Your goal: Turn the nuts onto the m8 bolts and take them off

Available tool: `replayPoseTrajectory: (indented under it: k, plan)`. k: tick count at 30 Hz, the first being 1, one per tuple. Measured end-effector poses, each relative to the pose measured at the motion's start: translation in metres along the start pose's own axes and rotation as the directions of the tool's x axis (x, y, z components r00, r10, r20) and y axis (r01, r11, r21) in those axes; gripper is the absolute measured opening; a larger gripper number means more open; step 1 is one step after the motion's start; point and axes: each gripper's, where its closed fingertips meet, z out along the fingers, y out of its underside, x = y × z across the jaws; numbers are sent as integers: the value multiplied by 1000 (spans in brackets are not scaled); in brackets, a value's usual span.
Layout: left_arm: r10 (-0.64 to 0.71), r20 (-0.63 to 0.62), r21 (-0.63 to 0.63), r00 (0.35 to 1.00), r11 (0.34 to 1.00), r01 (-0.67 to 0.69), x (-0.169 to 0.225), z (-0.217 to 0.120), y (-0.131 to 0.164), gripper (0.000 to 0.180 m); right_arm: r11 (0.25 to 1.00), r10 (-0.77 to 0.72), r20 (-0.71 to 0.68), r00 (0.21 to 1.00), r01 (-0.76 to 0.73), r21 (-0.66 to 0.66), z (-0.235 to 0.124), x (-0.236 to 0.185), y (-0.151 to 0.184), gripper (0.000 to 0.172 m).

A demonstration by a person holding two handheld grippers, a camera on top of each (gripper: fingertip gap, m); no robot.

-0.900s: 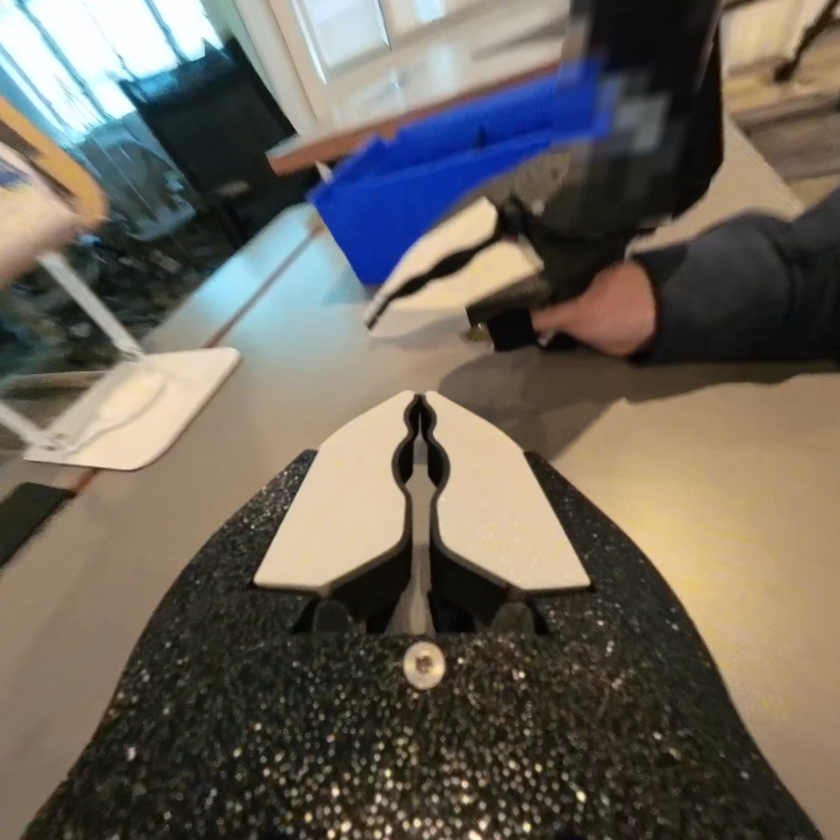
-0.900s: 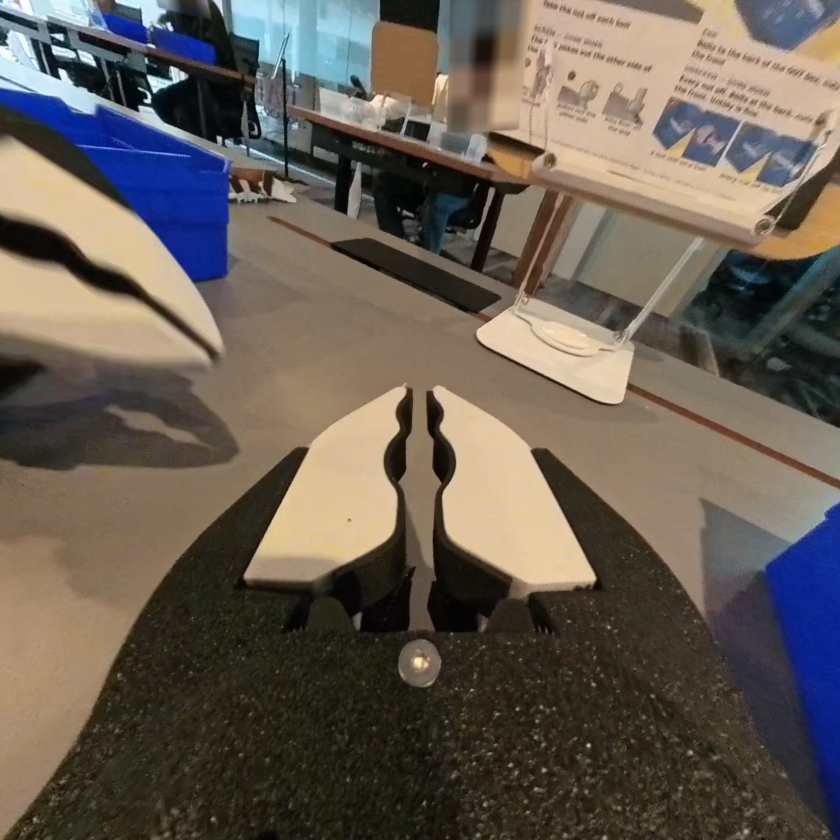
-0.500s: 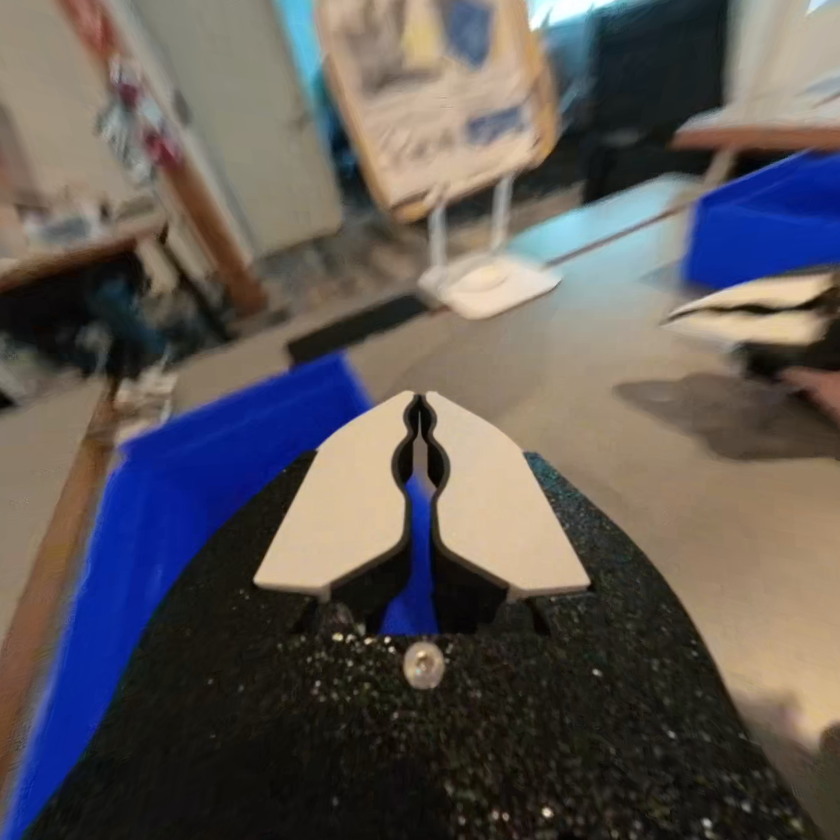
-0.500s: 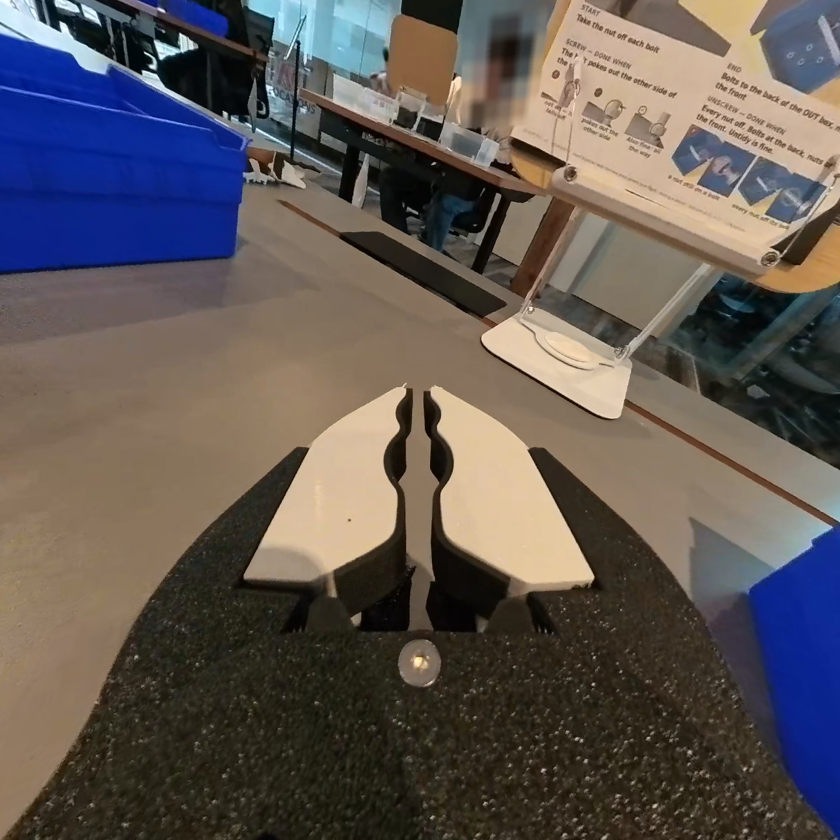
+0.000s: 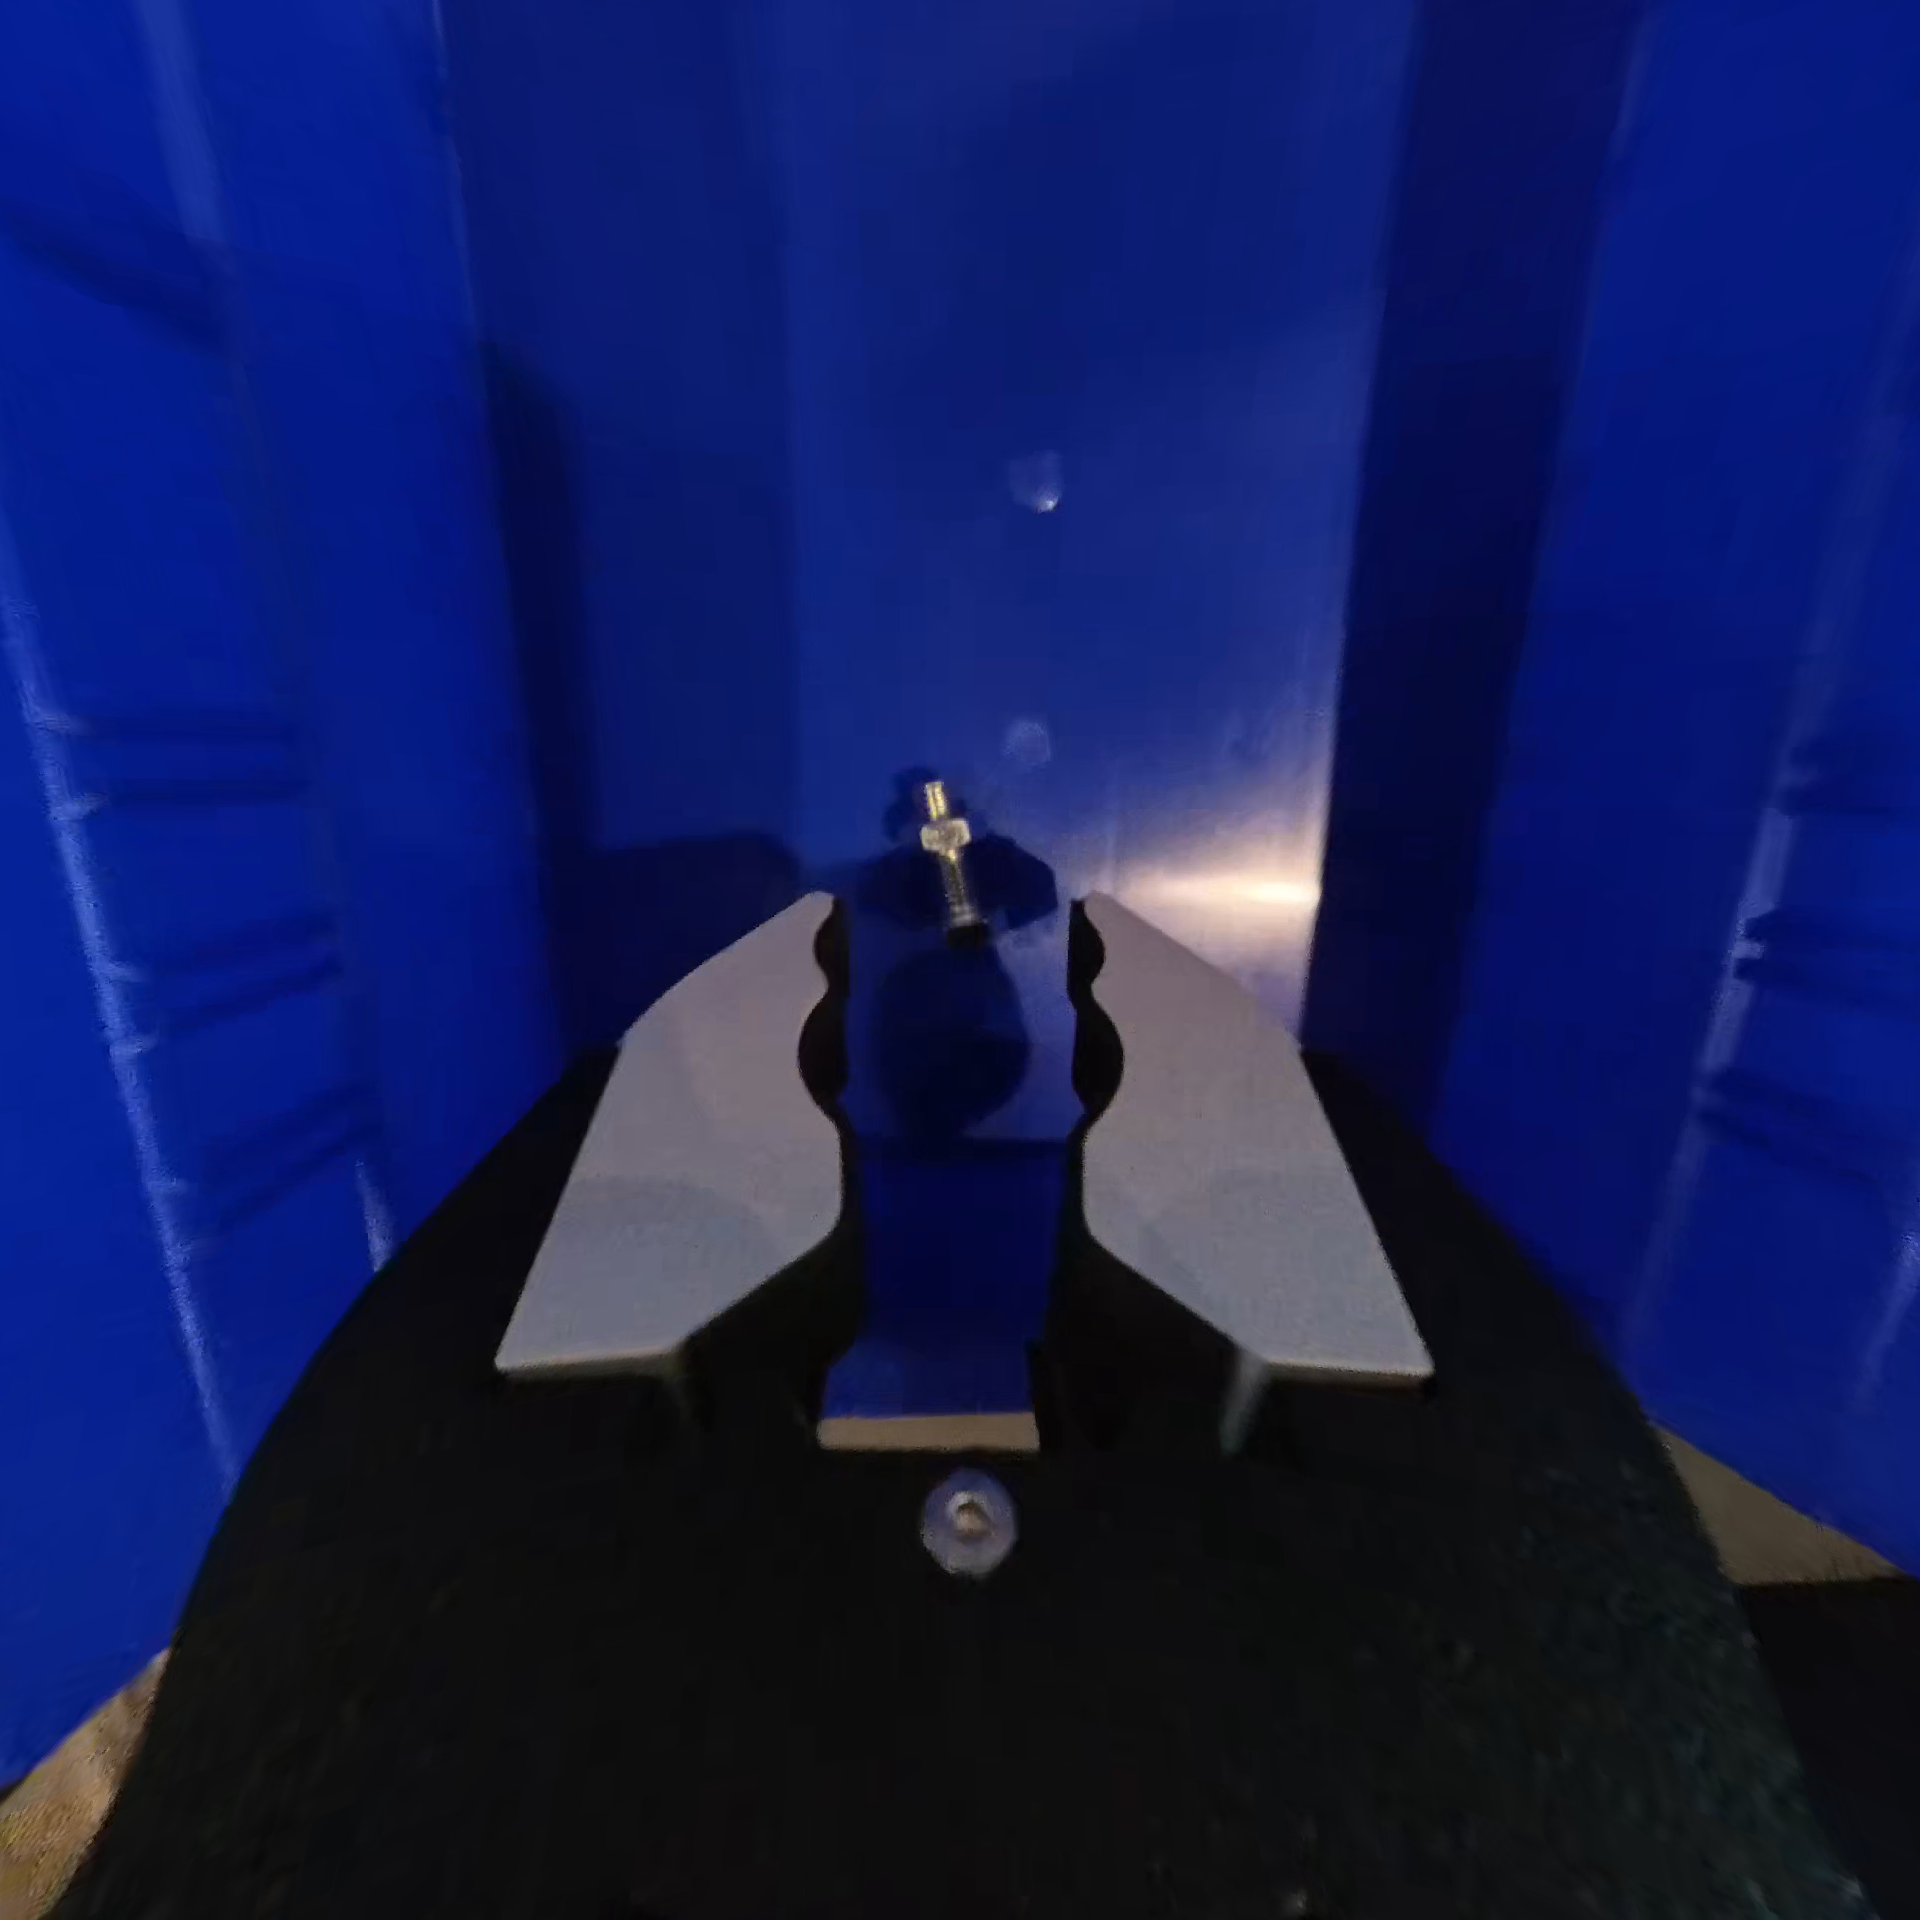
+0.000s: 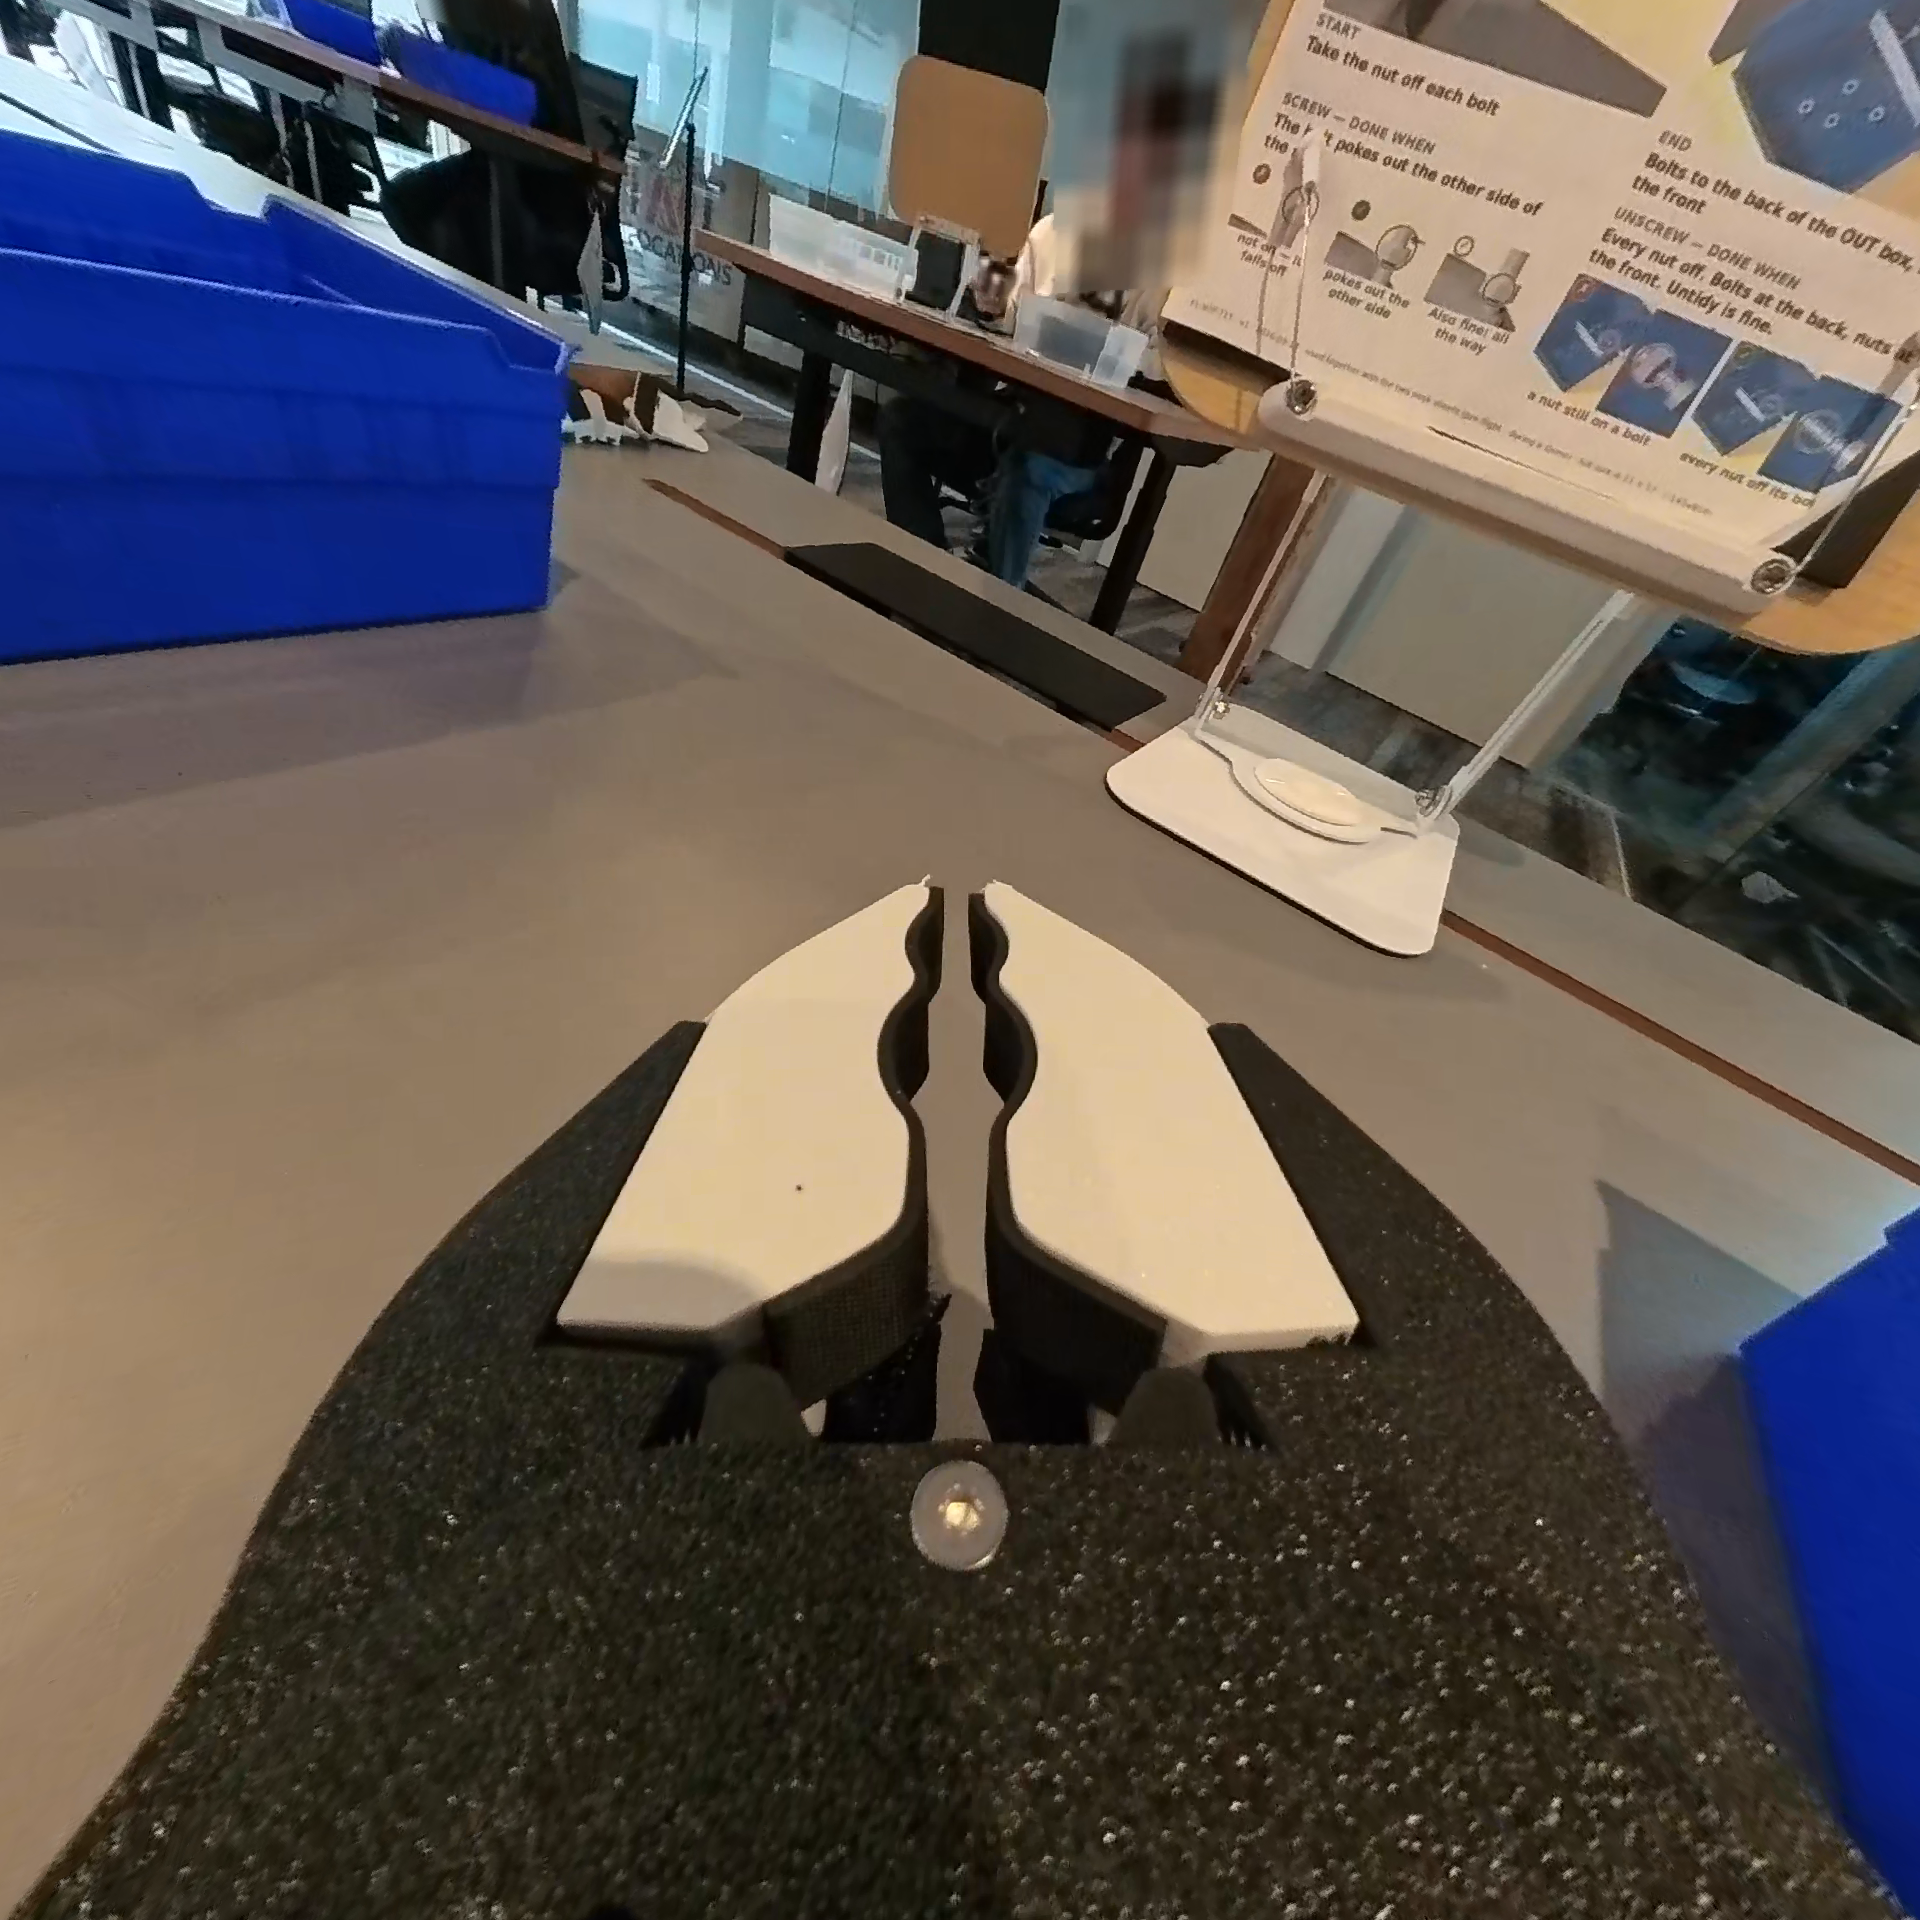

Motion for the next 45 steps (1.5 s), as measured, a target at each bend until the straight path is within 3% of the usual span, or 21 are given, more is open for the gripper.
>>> replayPoseTrajectory:
  k: [8, 15, 17, 21, 25, 29, 33, 36, 40, 45]
  plan:
    - [-13, 31, -81, 999, 997, 15, -3, 10, 3, 25, 1000, 30, 5, 1000, -30, 8, 0, 2, -1, 4]
    - [105, 71, -87, 992, 991, -99, -6, 9, 2, 16, 999, 43, 8, 999, -43, 13, 0, 3, -1, 4]
    - [139, 101, -29, 985, 990, -137, -6, 3, -5, 16, 999, 47, 9, 999, -47, 17, -1, 3, -1, 4]
    - [188, 190, 212, 964, 951, -227, 3, -37, -35, 15, 997, 65, 21, 998, -66, 31, 0, 3, -3, 5]
    - [355, 285, 426, 890, 786, -449, 50, -89, -68, 15, 994, 90, 69, 994, -94, 58, 0, -2, -8, 5]
    - [608, 330, 539, 722, 506, -673, 137, -111, -83, 15, 987, 76, 267, 961, -111, 118, -3, -29, -22, 9]
    - [797, 358, 585, 487, 215, -782, 222, -100, -79, 15, 967, 134, 605, 785, -236, 92, -18, -74, -36, 26]
    - [879, 356, 608, 318, 41, -793, 269, -81, -66, 15, 933, 260, 732, 630, -360, -21, -25, -88, -41, 40]
    - [924, 345, 577, 167, -69, -814, 298, -52, -51, 15, 913, 330, 769, 547, -392, -113, -27, -95, -37, 37]
    - [951, 293, 585, 99, -97, -805, 320, -37, -36, 15, 927, 343, 765, 545, -330, -180, -25, -105, -26, 25]
